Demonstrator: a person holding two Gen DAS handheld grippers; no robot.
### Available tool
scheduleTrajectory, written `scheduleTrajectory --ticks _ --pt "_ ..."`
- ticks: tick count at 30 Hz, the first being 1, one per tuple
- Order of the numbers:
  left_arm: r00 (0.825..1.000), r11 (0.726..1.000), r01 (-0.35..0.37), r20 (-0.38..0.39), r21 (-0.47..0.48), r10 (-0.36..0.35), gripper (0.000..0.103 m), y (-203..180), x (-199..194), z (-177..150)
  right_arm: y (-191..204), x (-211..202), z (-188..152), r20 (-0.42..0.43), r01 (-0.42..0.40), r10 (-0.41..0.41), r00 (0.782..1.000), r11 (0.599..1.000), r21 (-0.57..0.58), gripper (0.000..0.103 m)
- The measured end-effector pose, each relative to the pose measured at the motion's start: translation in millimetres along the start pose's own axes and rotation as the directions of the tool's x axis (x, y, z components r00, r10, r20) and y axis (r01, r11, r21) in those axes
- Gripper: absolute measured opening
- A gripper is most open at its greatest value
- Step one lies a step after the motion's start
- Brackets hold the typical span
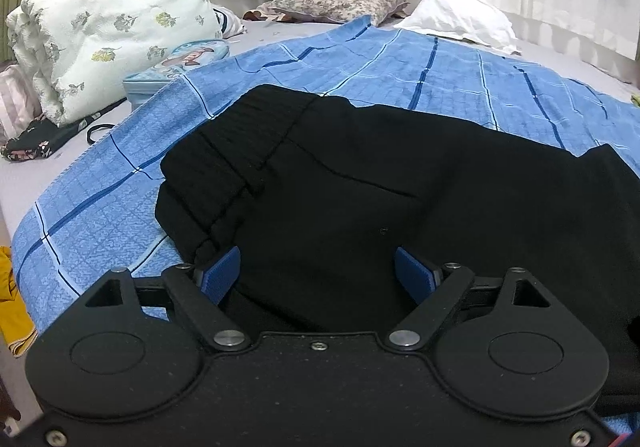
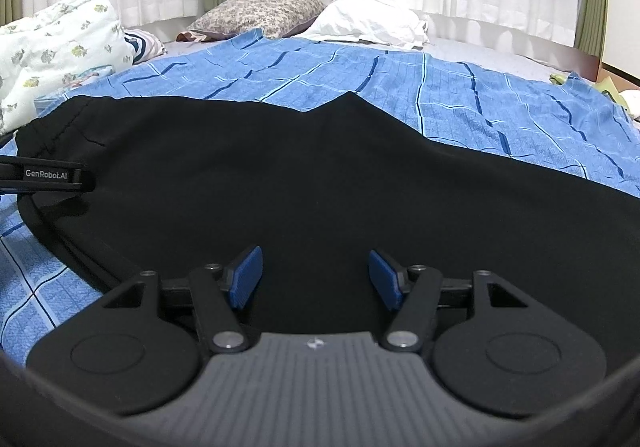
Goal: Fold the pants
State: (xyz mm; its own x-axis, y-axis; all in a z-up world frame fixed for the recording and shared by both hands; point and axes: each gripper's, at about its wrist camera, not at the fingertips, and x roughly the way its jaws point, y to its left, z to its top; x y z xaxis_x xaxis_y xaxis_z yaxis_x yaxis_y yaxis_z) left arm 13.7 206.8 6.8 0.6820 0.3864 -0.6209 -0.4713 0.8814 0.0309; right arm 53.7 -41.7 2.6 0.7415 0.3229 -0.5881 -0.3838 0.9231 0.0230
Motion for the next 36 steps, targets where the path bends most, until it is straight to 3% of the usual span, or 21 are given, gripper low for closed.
scheduleTrajectory --ticks 9,14,18,23,26,28,32,36 --pt "1.0 1.0 -0.013 0.002 -0.015 0.013 0.086 0 0 -1 -14 -7 1 -0.023 -0.044 0.045 0.999 0.998 0.037 0.073" --pt "1.0 1.0 -0.014 0.002 -0.013 0.014 0.086 -1 0 -1 -41 -18 -3 -0.026 -0.015 0.017 1.0 0.995 0.094 0.076" --pt "1.0 1.0 -0.015 0.003 -0.012 0.015 0.086 -1 0 -1 -82 -34 -8 -0.041 0.106 -0.1 0.994 0.979 0.172 0.077" --pt "1.0 1.0 -0.015 0.003 -0.013 0.015 0.087 -1 0 -2 -162 -64 -27 -0.056 0.225 -0.219 0.974 0.918 0.327 0.077" --pt "1.0 1.0 -0.015 0.003 -0.011 0.015 0.087 -1 0 -2 -212 -88 -38 -0.071 0.322 -0.324 0.944 0.848 0.42 0.077" --pt "1.0 1.0 -0.015 0.004 -0.012 0.016 0.087 -1 0 -1 -245 -107 -49 -0.083 0.385 -0.4 0.913 0.774 0.504 0.076" --pt "1.0 1.0 -0.019 0.003 -0.012 0.019 0.088 -1 1 -1 -298 -148 -74 -0.08 0.435 -0.524 0.848 0.602 0.67 0.076" --pt "1.0 1.0 -0.026 -0.005 -0.016 0.026 0.089 -1 3 2 -332 -177 -90 -0.133 0.516 -0.657 0.742 0.433 0.739 0.076"
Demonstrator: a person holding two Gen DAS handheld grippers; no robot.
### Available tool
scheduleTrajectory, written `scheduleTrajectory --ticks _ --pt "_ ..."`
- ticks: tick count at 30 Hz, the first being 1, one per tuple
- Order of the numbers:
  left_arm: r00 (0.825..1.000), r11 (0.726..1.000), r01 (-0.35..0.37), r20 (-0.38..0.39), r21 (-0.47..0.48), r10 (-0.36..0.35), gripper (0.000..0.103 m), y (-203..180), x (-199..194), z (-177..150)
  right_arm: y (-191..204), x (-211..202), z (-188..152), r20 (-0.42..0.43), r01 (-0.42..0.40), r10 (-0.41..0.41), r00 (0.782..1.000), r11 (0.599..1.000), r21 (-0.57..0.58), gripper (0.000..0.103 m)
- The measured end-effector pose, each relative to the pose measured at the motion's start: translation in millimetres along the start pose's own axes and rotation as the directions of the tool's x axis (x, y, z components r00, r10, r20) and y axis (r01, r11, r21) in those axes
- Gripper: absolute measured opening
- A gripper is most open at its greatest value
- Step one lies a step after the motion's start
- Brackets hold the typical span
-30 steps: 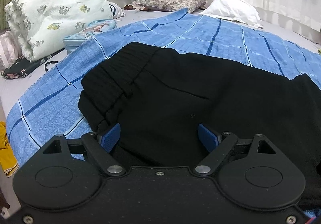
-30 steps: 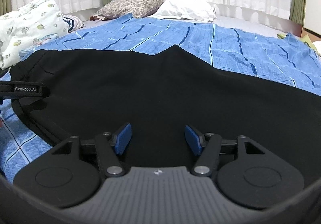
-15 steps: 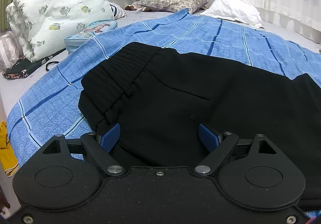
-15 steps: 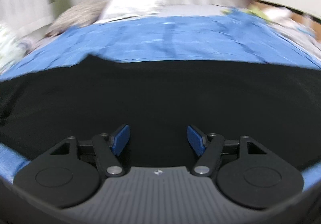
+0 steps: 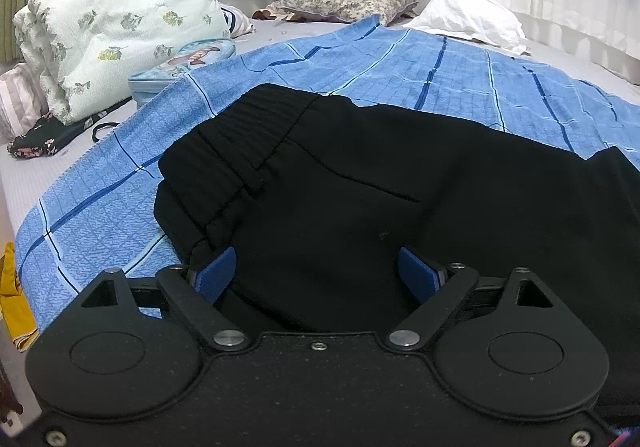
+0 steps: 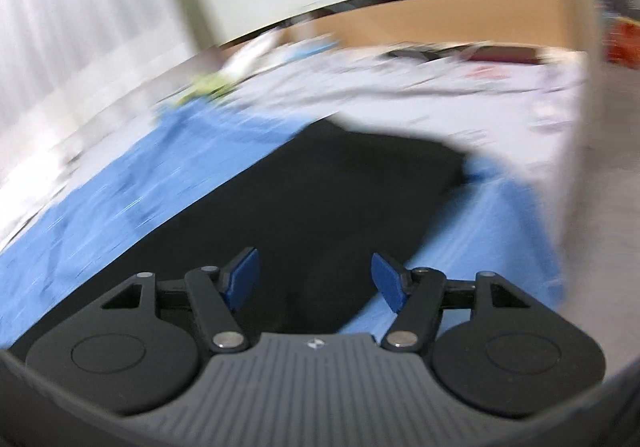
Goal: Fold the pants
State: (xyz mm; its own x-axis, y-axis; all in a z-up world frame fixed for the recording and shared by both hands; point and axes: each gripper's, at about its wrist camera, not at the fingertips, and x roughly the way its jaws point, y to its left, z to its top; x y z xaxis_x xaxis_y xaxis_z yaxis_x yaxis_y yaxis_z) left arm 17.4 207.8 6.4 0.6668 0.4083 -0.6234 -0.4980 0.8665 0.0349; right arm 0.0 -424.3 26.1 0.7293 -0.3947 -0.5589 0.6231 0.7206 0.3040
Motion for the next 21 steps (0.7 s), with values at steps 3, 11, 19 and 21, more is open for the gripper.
scheduleTrajectory --ticks 3,11,19,21 --pt "1.0 1.0 -0.01 -0.001 0.001 0.01 0.09 -2 1 0 -28 5 8 0.015 0.055 -0.056 0.998 0.995 0.081 0.076" --pt "0.999 1.0 -0.03 -0.012 0.003 0.03 0.093 -5 5 3 -50 44 32 0.013 0.004 -0.005 1.0 0.994 0.109 0.071" --pt "0.999 0.999 -0.047 -0.005 0.011 0.047 0.095 -11 6 0 -52 29 42 0.113 0.039 -0.048 0.992 0.996 0.085 0.037" --pt "0.999 0.998 -0.054 -0.005 0.015 0.054 0.096 -12 7 1 -58 35 43 0.095 0.032 -0.042 0.995 0.994 0.104 0.037"
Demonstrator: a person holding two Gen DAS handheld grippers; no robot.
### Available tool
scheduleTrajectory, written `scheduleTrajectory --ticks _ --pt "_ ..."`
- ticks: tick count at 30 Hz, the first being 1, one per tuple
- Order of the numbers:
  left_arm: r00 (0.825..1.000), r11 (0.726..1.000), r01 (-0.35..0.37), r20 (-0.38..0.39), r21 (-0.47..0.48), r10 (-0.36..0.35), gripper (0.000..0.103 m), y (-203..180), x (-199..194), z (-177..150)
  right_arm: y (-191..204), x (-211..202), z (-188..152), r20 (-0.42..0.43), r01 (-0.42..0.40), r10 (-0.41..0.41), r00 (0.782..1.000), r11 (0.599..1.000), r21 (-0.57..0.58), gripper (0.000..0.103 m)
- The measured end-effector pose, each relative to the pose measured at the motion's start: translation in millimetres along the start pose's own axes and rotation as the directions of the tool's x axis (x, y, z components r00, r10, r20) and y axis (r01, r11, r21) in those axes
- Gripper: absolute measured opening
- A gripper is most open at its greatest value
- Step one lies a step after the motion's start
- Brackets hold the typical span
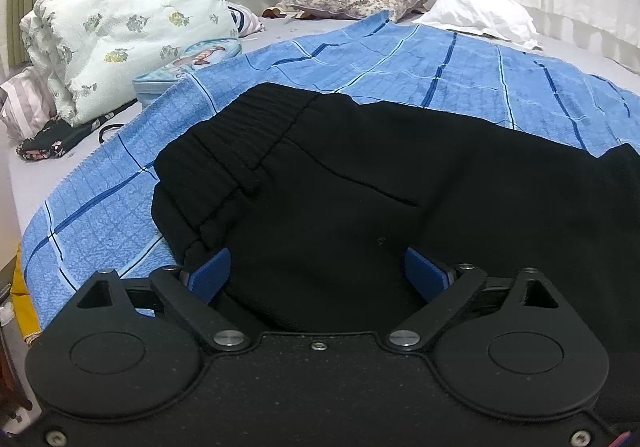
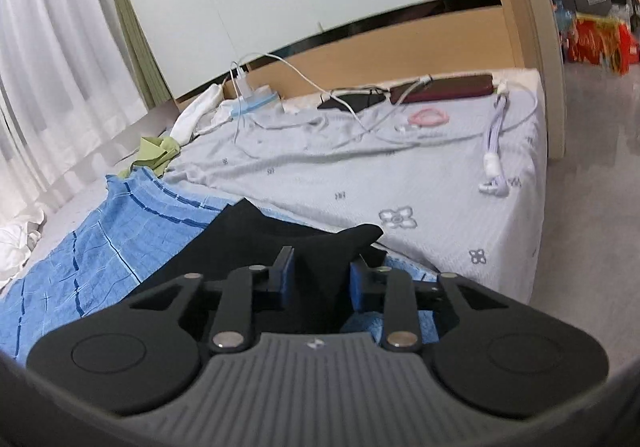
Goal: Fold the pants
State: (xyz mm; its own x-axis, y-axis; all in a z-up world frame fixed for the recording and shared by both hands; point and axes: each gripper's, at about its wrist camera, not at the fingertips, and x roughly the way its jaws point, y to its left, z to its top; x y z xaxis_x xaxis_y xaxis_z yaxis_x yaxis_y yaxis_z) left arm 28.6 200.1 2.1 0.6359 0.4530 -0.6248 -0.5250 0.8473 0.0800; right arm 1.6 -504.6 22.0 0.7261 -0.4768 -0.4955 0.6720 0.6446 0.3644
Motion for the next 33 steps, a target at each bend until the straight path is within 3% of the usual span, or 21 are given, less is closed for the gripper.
scheduleTrajectory --ticks 4,6,8,10,13,14,15,20,23,33 --pt "1.0 1.0 -0.006 -0.002 0.004 0.006 0.097 -2 1 1 -6 16 1 -0.025 0.028 -0.027 0.999 0.999 0.02 0.034" --pt "1.0 1.0 -0.006 -0.002 0.005 0.006 0.097 -2 1 1 0 10 3 0.038 0.062 -0.061 0.997 0.998 -0.023 0.015" --pt "1.0 1.0 -0.007 -0.002 0.003 0.007 0.097 -2 1 1 7 -1 2 0.129 0.087 -0.076 0.989 0.993 -0.081 0.015" --pt "1.0 1.0 -0.007 -0.001 0.005 0.007 0.098 -2 1 1 4 4 4 0.085 0.092 -0.086 0.993 0.993 -0.07 0.016" --pt "1.0 1.0 -0.009 0.001 0.006 0.009 0.098 -2 2 1 -8 13 1 0.011 0.117 -0.116 0.993 0.993 -0.023 0.028" --pt "1.0 1.0 -0.008 0.0 0.006 0.008 0.098 -2 2 1 -12 12 -1 0.005 0.111 -0.111 0.994 0.994 -0.008 0.046" --pt "1.0 1.0 -0.008 -0.001 0.005 0.008 0.098 -2 2 1 -15 9 -3 0.001 0.095 -0.095 0.995 0.995 0.005 0.051" --pt "1.0 1.0 -0.009 0.0 0.006 0.009 0.098 -2 1 1 -23 -5 -14 -0.033 0.012 -0.011 0.999 0.999 0.043 0.055" --pt "1.0 1.0 -0.009 -0.001 0.006 0.009 0.098 -2 1 1 -20 -2 -15 -0.052 -0.02 0.02 0.998 1.0 0.011 0.059" --pt "1.0 1.0 -0.011 0.001 0.007 0.011 0.098 -3 1 1 -19 42 6 -0.083 -0.102 0.103 0.991 0.995 0.018 0.062"
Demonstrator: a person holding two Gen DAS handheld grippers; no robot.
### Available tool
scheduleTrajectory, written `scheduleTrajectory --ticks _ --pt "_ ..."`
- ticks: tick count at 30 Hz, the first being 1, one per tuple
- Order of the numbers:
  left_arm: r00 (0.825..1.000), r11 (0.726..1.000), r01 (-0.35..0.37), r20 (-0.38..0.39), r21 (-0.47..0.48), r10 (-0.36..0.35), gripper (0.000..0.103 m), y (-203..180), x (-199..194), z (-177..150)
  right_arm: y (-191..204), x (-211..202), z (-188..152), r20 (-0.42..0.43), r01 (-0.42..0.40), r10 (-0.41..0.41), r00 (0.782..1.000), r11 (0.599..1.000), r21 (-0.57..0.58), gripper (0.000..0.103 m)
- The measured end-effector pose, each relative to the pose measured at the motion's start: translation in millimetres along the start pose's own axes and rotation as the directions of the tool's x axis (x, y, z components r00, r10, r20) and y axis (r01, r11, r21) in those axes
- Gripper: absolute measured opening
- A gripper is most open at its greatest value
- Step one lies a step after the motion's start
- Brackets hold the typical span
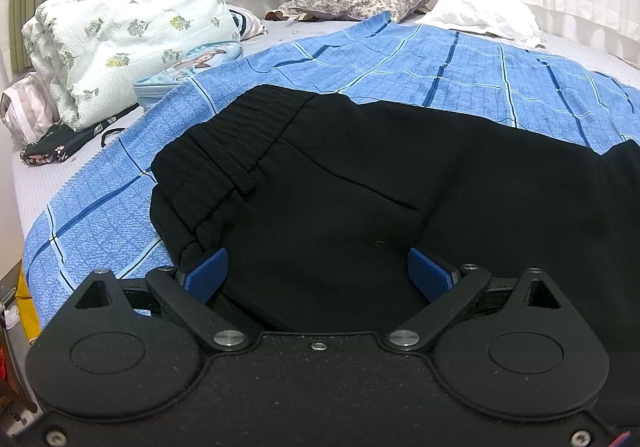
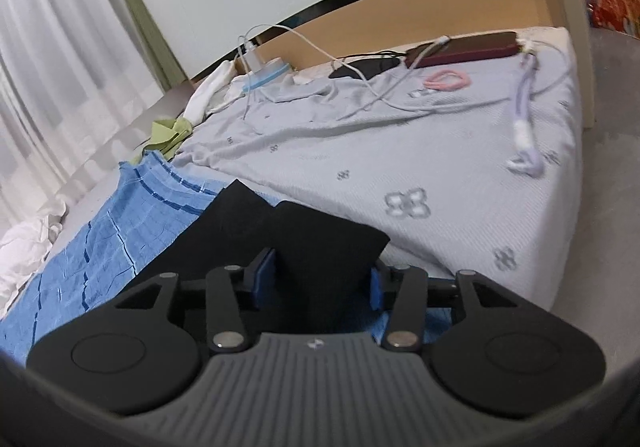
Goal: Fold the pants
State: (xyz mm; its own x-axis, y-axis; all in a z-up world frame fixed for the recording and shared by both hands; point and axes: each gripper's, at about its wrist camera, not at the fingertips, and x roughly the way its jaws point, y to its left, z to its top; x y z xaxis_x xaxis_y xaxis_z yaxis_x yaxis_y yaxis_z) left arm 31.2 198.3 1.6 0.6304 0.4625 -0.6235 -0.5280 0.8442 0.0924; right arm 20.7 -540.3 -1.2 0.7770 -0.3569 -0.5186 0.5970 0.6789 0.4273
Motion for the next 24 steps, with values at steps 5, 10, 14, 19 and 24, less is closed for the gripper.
scheduleTrajectory --ticks 5,10,14,19,24 --pt "1.0 1.0 0.001 0.0 -0.001 -0.001 0.098 0 0 0 10 0 -1 0.013 0.001 0.0 1.0 0.999 -0.043 0.048" --pt "1.0 1.0 -0.001 0.003 0.001 0.001 0.098 0 0 0 28 6 -11 -0.001 0.03 -0.031 1.0 0.986 -0.165 0.049" --pt "1.0 1.0 0.0 0.004 0.0 0.0 0.098 0 -1 1 19 19 3 0.002 0.023 -0.023 1.0 0.999 -0.023 0.044" --pt "1.0 1.0 0.005 0.015 -0.001 -0.005 0.098 2 -1 2 34 19 13 -0.022 0.046 -0.047 0.999 0.999 -0.027 0.012" --pt "1.0 1.0 0.009 0.028 0.0 -0.009 0.098 1 -1 -3 119 6 8 -0.018 -0.02 0.017 1.0 0.972 -0.233 0.011"
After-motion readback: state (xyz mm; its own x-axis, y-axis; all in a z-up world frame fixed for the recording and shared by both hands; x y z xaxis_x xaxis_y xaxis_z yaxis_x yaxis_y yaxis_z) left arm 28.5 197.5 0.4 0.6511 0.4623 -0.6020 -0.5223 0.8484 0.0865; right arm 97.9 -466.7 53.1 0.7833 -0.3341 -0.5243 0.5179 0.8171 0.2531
